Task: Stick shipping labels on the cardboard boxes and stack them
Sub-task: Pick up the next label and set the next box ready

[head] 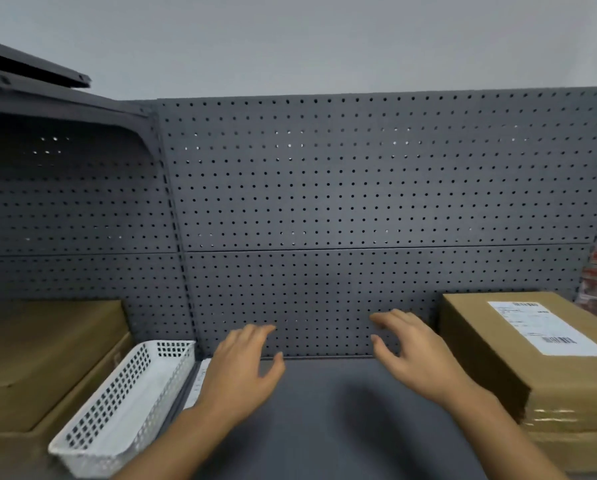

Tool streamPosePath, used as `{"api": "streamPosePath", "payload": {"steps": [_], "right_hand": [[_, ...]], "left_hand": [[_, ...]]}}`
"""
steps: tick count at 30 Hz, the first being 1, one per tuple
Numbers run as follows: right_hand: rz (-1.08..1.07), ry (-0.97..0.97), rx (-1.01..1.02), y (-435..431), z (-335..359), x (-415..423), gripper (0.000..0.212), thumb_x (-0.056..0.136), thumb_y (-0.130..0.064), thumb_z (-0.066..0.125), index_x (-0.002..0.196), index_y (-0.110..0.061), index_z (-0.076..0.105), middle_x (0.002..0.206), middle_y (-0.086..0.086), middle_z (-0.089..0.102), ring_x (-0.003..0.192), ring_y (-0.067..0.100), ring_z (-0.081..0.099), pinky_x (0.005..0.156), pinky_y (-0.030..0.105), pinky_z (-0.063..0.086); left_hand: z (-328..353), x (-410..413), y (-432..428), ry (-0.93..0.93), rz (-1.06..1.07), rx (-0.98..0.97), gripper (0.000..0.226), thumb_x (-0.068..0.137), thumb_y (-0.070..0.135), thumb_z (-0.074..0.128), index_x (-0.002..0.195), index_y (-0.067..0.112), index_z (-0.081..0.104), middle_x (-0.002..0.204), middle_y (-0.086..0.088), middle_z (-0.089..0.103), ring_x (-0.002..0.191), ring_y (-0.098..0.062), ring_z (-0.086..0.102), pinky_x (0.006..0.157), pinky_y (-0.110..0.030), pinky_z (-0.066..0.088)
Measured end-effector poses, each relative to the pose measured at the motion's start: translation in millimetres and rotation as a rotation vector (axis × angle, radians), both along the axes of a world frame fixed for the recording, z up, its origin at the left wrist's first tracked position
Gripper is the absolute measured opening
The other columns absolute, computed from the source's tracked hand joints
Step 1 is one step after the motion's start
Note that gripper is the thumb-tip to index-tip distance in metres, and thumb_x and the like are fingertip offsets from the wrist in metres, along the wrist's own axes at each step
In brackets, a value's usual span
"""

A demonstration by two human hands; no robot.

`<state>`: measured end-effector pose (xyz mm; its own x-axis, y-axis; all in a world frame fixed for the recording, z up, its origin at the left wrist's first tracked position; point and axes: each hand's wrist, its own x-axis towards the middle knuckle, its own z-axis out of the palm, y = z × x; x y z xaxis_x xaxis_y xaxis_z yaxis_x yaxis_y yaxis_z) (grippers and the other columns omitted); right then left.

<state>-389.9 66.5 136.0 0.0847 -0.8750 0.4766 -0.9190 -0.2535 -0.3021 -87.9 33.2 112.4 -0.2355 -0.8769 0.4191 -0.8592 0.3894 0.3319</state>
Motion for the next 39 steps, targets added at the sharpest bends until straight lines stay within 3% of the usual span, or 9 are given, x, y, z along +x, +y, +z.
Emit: {"api": "streamPosePath", "payload": {"steps": [6,13,20,24,30,33,36,39], "right_hand": [[0.097,-0.088,0.058,-26.3,-6.6,63.1,0.040,0.099,-0.044,0.052,0.135,-0.028,0.059,0.121,-0.021,0.060,0.118,0.002,0.052,0.096,0.029,0.049],[0.177,-0.160,0.113,-48.4,-18.2,133.9,0.038,0.099,-0.041,0.054,0.134,-0.025,0.060,0.121,-0.019,0.061,0.118,0.004,0.054,0.098,0.031,0.050],[0.193,-0.232,0.120,-61.6,-35.6,201.3,0.031,0.095,-0.041,0.055,0.119,-0.025,0.065,0.105,-0.020,0.059,0.104,0.006,0.059,0.088,0.034,0.053],[0.203,-0.311,0.129,-67.5,-38.3,238.5,0.026,0.095,-0.036,0.058,0.117,-0.025,0.066,0.104,-0.018,0.061,0.102,0.004,0.060,0.089,0.032,0.053],[0.220,-0.494,0.167,-71.6,-34.9,291.2,0.019,0.096,-0.025,0.062,0.114,-0.027,0.067,0.108,-0.014,0.066,0.097,0.003,0.064,0.087,0.025,0.054],[0.235,-0.533,0.183,-76.0,-36.8,319.2,0.018,0.096,-0.024,0.063,0.111,-0.031,0.066,0.107,-0.014,0.067,0.097,0.003,0.065,0.087,0.023,0.054],[0.280,-0.538,0.243,-83.0,-43.1,349.2,0.025,0.096,-0.030,0.064,0.120,-0.037,0.061,0.116,-0.014,0.066,0.104,0.001,0.064,0.094,0.023,0.054],[0.307,-0.537,0.294,-86.7,-47.2,384.1,0.041,0.097,-0.033,0.063,0.137,-0.030,0.055,0.130,-0.013,0.060,0.115,0.003,0.060,0.101,0.024,0.049]], "left_hand": [[-0.4,69.4,0.1,0.020,0.077,0.014,0.050,0.096,0.052,0.050,0.143,0.034,0.051,0.135,0.019,0.055,0.128,-0.009,0.048,0.109,-0.028,0.040],[4.6,140.8,-0.5,-0.015,0.109,-0.003,0.061,0.088,0.061,0.036,0.141,0.036,0.053,0.131,0.022,0.054,0.126,-0.007,0.048,0.109,-0.030,0.038],[10.5,215.9,-10.1,-0.104,0.170,-0.045,0.049,0.093,0.054,0.044,0.137,0.036,0.056,0.132,0.020,0.054,0.137,-0.010,0.038,0.115,-0.032,0.031],[15.6,260.6,-18.3,-0.107,0.217,-0.035,0.046,0.094,0.054,0.045,0.134,0.036,0.057,0.133,0.018,0.055,0.134,-0.012,0.042,0.113,-0.039,0.036],[32.0,326.4,-25.4,-0.074,0.270,-0.029,0.045,0.096,0.052,0.050,0.138,0.035,0.056,0.130,0.013,0.056,0.120,-0.014,0.051,0.104,-0.037,0.042],[36.6,364.8,-35.0,-0.074,0.328,-0.003,0.047,0.098,0.051,0.051,0.140,0.032,0.056,0.133,0.006,0.058,0.124,-0.022,0.053,0.103,-0.039,0.043],[36.1,403.4,-49.3,0.004,0.375,0.063,0.047,0.099,0.046,0.055,0.140,0.025,0.058,0.139,-0.002,0.058,0.127,-0.028,0.053,0.105,-0.041,0.044],[34.7,439.5,-60.4,0.053,0.412,0.147,0.049,0.097,0.045,0.057,0.141,0.022,0.058,0.141,-0.006,0.057,0.128,-0.030,0.055,0.106,-0.042,0.046]]}}
